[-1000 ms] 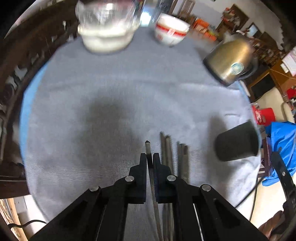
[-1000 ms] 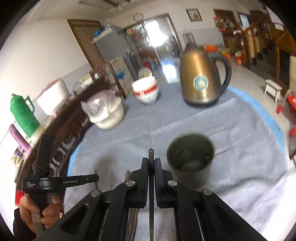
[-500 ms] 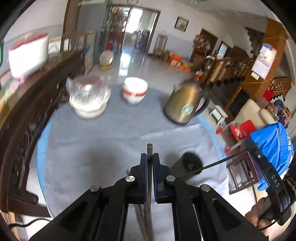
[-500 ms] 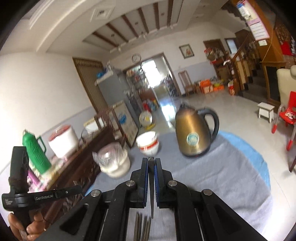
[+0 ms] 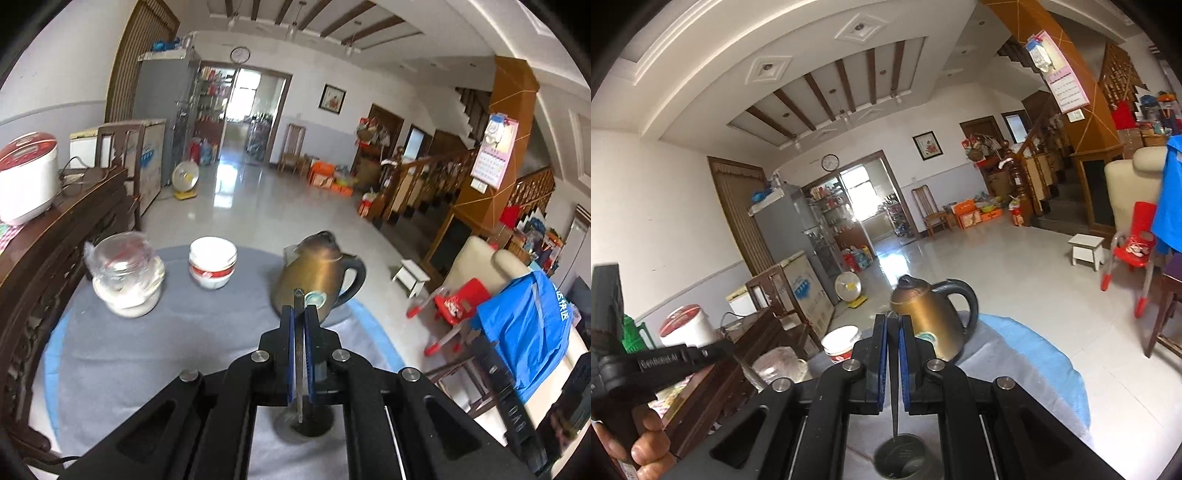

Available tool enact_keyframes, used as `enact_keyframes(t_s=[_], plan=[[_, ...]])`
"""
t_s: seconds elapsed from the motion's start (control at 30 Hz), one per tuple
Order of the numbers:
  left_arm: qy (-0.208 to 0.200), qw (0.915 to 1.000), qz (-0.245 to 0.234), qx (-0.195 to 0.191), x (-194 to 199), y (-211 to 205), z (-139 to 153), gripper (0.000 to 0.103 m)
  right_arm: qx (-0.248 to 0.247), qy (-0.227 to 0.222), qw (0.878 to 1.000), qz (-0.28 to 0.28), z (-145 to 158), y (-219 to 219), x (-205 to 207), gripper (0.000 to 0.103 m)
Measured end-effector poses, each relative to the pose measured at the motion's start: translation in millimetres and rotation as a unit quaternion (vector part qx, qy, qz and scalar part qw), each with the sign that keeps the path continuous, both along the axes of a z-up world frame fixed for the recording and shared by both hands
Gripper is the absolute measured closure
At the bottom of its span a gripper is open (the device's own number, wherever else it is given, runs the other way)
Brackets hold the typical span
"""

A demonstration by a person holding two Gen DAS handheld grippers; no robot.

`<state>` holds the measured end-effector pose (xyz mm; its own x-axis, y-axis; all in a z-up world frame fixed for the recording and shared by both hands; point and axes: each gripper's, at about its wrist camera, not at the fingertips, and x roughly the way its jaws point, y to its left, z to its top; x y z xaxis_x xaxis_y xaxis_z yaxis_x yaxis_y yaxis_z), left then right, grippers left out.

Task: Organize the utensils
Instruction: 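Lift the right tool's chopstick over the grey cup while the left tool carries its chopstick there, then open the right tool to drop its chopstick into the cup while the left tool releases its own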

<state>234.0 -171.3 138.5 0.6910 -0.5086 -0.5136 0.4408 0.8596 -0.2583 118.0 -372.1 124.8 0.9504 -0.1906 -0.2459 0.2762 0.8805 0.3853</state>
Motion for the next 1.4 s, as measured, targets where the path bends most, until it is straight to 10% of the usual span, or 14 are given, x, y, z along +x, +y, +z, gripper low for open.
enact_keyframes(t_s=[0.43,0.6,0.67,0.73,0.8,1.4], plan=[[0.03,0.9982,0.001,0.051,10,-41,-89,0.097,0.072,0.092,0.993,0.035,-74,-19,29,0.095],[0.023,0.9983,0.007,0.054,-5,-24,-96,0.046,0.135,0.095,0.985,0.052,-95,-24,25,0.092],[0.004,0.9985,0.015,0.052,-18,-10,-96,0.046,0.159,0.085,0.982,0.06,-102,-26,18,0.083],[-0.01,0.9981,0.02,0.057,-30,4,-96,0.043,0.173,0.067,0.981,0.058,-108,-29,6,0.038],[-0.022,0.9971,0.034,0.063,-40,21,-101,0.038,0.185,0.032,0.981,0.053,-113,-30,-12,0.025],[0.046,0.9666,0.168,0.188,-86,134,-160,0.035,0.097,0.1,0.984,0.111,-152,66,-50,0.027]])
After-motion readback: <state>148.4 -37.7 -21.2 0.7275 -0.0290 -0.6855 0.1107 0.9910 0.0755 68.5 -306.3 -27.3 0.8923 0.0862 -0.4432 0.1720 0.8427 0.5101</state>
